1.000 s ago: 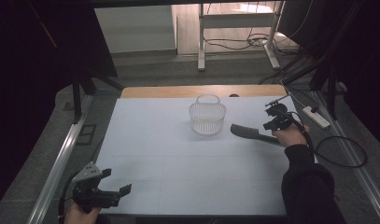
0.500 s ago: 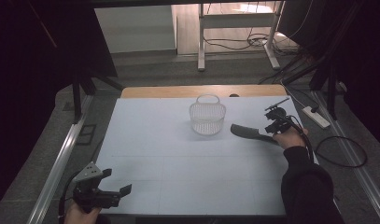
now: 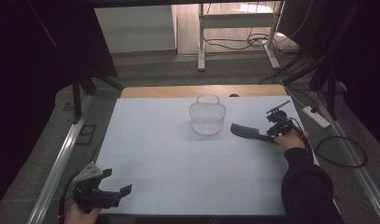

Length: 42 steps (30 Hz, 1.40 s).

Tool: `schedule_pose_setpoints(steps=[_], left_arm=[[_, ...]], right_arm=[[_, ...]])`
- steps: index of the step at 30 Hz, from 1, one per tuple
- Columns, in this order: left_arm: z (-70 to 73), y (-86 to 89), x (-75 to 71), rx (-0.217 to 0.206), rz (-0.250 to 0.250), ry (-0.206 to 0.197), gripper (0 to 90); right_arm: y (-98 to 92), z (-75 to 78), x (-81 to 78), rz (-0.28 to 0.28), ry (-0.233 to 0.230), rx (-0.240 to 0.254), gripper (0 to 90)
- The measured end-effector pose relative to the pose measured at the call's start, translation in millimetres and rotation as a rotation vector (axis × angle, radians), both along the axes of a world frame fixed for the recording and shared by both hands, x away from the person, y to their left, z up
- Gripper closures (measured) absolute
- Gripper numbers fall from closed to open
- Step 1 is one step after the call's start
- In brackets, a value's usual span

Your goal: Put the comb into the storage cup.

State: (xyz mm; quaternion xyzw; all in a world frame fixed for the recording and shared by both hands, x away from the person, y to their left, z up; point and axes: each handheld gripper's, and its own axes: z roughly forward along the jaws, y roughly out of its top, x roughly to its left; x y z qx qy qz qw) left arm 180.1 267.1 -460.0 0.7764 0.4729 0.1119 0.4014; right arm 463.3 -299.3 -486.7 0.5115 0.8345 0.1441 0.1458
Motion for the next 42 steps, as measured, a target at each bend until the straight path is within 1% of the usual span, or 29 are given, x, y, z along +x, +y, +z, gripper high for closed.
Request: schedule_pose_setpoints(steps=[7,17,22,26,31,34,37,38,40,42], left_arm=[[0.0,0.0,-0.1,-0.001,-0.001,-0.001,2.0],[0.2,0.2,-0.1,-0.002,-0.001,-0.001,2.0],[0.1,0.5,0.0,-0.004,-0.001,-0.001,2.0],[0.1,0.3,0.1,-0.004,-0.001,-0.001,2.0],[0.1,0.2,0.2,-0.004,-0.002,-0.001,2.0],[0.2,0.3,0.1,-0.004,-0.002,-0.002,2.0],[0.2,0.2,0.1,-0.003,-0.002,-0.002,2.0],[0.2,0.2,0.1,-0.003,-0.003,-0.002,2.0],[0.2,0.2,0.1,-0.004,-0.003,-0.002,2.0],[0.2,0.2,0.1,-0.004,-0.003,-0.002,2.0]], right_arm=[[-3.1,-0.6,-4.3,0.003,0.019,0.016,89.4],[-3.6,-2.4,-18.2,0.018,0.042,0.024,89.4],[-5.1,-2.2,-21.9,0.016,0.045,0.037,89.4],[-5.0,-2.6,-23.2,0.012,0.047,0.037,89.4],[-6.8,-1.8,-23.4,0.011,0.039,0.043,89.4],[-8.5,1.3,-24.2,0.005,0.025,0.05,89.0],[-11.4,7.6,-27.0,0.003,0.004,0.068,88.2],[-13.6,12.5,-29.5,-0.002,-0.014,0.084,87.2],[-14.4,14.6,-30.7,-0.003,-0.018,0.088,86.8],[-16.4,19.3,-33.8,-0.004,-0.031,0.103,85.3]])
